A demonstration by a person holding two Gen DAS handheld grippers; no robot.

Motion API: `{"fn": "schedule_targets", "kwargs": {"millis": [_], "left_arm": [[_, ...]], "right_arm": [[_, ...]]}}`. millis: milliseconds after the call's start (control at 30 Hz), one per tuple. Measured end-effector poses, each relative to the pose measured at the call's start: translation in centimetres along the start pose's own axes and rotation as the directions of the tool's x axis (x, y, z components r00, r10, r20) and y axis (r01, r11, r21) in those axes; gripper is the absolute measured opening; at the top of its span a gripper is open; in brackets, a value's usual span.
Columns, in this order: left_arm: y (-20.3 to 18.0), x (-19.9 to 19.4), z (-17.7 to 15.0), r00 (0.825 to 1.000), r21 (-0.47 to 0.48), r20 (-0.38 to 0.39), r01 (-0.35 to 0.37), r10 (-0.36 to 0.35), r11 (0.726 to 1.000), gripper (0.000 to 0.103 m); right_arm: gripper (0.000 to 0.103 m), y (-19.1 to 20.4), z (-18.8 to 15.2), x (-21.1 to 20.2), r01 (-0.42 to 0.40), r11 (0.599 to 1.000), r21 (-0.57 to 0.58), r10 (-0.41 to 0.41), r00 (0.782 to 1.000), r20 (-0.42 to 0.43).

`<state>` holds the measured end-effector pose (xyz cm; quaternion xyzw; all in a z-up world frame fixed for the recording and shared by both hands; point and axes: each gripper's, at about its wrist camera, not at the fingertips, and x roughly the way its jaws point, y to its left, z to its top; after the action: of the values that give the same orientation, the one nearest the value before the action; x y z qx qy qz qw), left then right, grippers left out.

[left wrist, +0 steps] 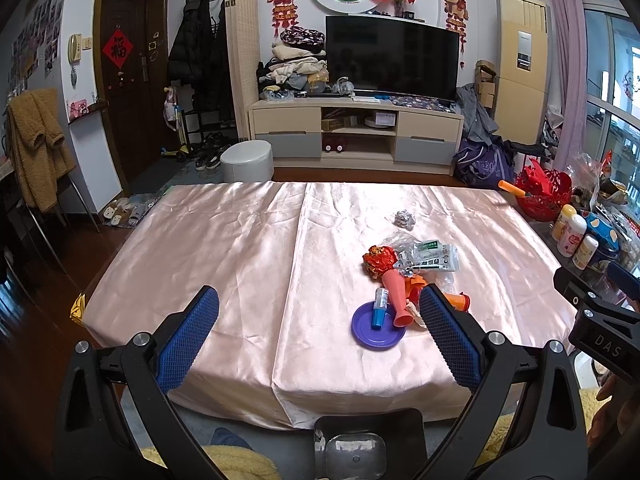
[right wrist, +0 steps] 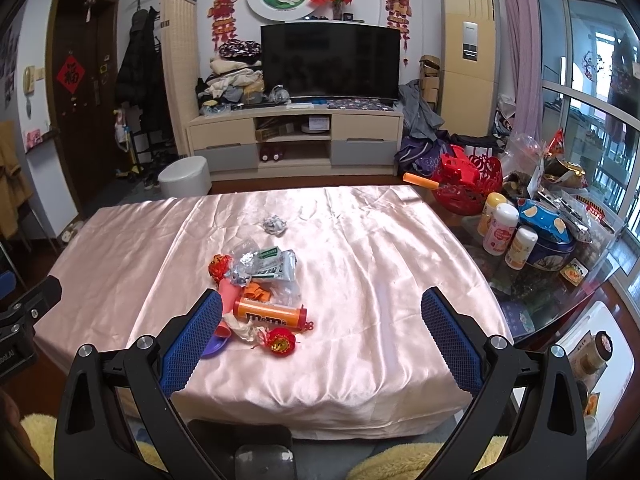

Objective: Collect trash

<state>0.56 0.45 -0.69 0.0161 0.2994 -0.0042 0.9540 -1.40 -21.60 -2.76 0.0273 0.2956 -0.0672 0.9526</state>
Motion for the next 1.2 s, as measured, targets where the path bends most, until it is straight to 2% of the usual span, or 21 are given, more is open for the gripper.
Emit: {"fn": "schedule_targets", "kwargs": {"millis": [733,833,1200], "left_arm": [[0.1,0.3,-0.4,1.0,0.0,-0.003,-0.001,0.001,1.0,0.095],[0.3,0.5,-1.5,1.0,-0.001,-0.006,-0.01,0.01,1.0,0.095],[0.3,0.6,-1.8,1.0,0.006,-0.016,-0.018,0.018,1.0,0.095]], "right_arm": [[0.1,-0.1,-0.4,0.4,-0.006,1.0,0.005,0.006,1.0,-0.006],[0.1,-0.3,-0.5,0.5,-0.007,1.0,0.011,0.007,1.0,-0.006],[0.1,-0.9,-0.9,1.4,-0.016,0.999,0.028,0.017,1.0,-0.025]]}}
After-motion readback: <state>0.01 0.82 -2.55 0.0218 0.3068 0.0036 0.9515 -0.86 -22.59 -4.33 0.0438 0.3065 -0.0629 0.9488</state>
